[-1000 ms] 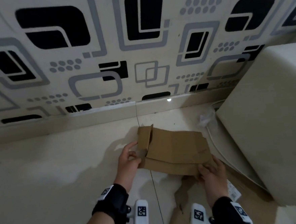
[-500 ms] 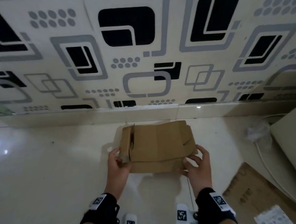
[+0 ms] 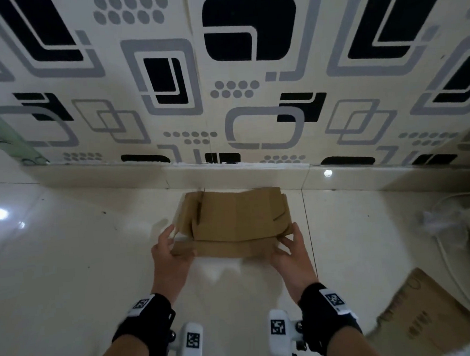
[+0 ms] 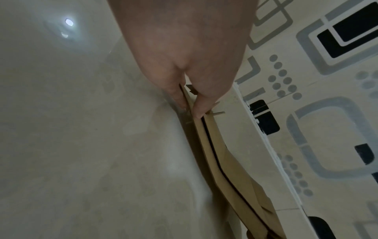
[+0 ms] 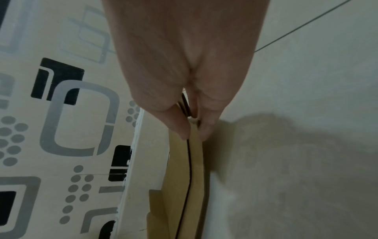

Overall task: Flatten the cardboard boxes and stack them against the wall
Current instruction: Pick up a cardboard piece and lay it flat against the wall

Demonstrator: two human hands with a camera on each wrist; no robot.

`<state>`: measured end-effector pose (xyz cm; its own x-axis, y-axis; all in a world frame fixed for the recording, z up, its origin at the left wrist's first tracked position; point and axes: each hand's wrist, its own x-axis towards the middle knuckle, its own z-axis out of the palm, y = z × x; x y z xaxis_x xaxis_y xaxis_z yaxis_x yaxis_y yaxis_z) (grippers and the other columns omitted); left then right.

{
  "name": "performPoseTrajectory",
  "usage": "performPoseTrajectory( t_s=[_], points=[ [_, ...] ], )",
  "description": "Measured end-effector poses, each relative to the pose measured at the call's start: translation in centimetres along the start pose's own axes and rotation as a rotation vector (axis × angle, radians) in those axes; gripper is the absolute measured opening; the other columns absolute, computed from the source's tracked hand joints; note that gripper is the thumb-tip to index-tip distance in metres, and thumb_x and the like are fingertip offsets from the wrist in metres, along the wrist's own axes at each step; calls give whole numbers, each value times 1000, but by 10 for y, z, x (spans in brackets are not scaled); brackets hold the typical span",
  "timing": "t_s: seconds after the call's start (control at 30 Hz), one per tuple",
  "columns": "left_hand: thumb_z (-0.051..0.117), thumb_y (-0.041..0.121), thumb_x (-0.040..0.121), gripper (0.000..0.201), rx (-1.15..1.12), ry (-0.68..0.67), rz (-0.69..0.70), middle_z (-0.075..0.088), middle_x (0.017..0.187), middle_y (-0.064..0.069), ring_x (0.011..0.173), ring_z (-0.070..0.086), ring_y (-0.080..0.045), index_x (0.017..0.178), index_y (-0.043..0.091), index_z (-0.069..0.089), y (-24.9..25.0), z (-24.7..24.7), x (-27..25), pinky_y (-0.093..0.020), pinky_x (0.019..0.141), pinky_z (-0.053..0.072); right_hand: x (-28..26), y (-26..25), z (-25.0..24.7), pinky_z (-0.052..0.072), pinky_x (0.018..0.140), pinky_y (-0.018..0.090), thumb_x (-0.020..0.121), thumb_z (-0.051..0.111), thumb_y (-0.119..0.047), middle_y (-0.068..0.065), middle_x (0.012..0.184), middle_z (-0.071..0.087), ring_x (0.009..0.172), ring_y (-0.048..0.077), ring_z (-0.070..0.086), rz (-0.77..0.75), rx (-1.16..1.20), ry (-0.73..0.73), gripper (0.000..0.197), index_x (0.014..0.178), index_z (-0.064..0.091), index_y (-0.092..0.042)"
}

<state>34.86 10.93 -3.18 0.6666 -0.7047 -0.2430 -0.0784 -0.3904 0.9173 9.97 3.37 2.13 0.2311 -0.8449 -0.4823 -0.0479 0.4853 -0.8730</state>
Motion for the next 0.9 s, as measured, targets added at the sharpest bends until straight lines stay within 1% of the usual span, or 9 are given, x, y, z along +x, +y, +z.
performPoseTrajectory(
  t_s=[0.1, 0.17, 0.27, 0.33, 0.43, 0.5, 0.6, 0.73, 0.9],
  points=[
    [74, -1, 79, 70, -7, -35, 28, 43, 144, -17, 116, 62, -31, 140, 25, 54, 2, 0, 0, -41, 93, 56, -2, -6, 1, 42, 112, 40, 91, 57, 13, -4, 162, 38, 143, 19, 45, 14, 2, -70, 100, 153, 14, -51],
    [74, -5, 81, 66, 39, -64, 57, 35, 153, -16, 134, 51, -30, 137, 25, 58, 5, 1, -2, -48, 108, 49, -1, -10, 2, 37, 117, 41, 93, 56, 13, -5, 167, 30, 148, 20, 41, 55, 44, -85, 106, 160, 1, -46],
    [73, -3, 85, 65, 144, -77, 83, 20, 165, -7, 149, 23, -11, 142, 24, 56, 11, 4, -3, -38, 118, 33, 5, -10, 5, 35, 117, 41, 95, 55, 12, -7, 161, 38, 139, 19, 46, 97, 97, -93, 106, 163, -9, -37],
    [70, -2, 87, 67, 163, -91, 86, 17, 168, -4, 146, 21, -3, 147, 22, 54, 16, 4, -1, -28, 110, 33, 10, -5, 10, 39, 113, 41, 91, 58, 9, -7, 151, 48, 132, 19, 51, 101, 87, -69, 103, 162, 2, -40],
    [68, -1, 89, 67, 147, -85, 88, 17, 169, -1, 152, 23, -12, 149, 24, 52, 25, 2, -2, -24, 105, 30, 11, 5, 14, 44, 114, 51, 73, 68, -4, 4, 147, 55, 133, 25, 55, 56, 53, -20, 93, 152, 31, -37],
    [69, -1, 89, 66, 93, -70, 105, 22, 168, 1, 151, 26, -13, 146, 27, 52, 28, 1, -5, -24, 106, 29, 9, 6, 14, 40, 118, 54, 72, 69, -5, 8, 157, 46, 144, 27, 46, 55, 47, -8, 99, 157, 28, -34],
    [75, 6, 87, 71, 39, -82, 120, 26, 166, 6, 147, 28, -8, 148, 31, 49, 36, 4, -10, -23, 109, 27, 4, -1, 10, 26, 123, 45, 89, 66, 0, 3, 171, 22, 157, 23, 24, 75, 18, 63, 103, 164, 7, -38],
    [84, 21, 81, 85, 58, -104, 150, 30, 161, 12, 145, 29, -4, 154, 36, 41, 43, 13, -16, -31, 119, 28, 0, -6, 8, 22, 123, 42, 93, 67, -3, -2, 172, 15, 158, 21, 17, 2, 20, 97, 100, 163, 7, -42],
    [85, 36, 77, 91, 65, -167, 152, 28, 165, 13, 148, 32, -11, 152, 50, 35, 59, 33, -30, -40, 119, 34, -7, -13, 5, 21, 126, 44, 91, 74, -9, -5, 173, 12, 159, 18, 15, -73, 88, 92, 104, 162, 9, -47]
  ],
)
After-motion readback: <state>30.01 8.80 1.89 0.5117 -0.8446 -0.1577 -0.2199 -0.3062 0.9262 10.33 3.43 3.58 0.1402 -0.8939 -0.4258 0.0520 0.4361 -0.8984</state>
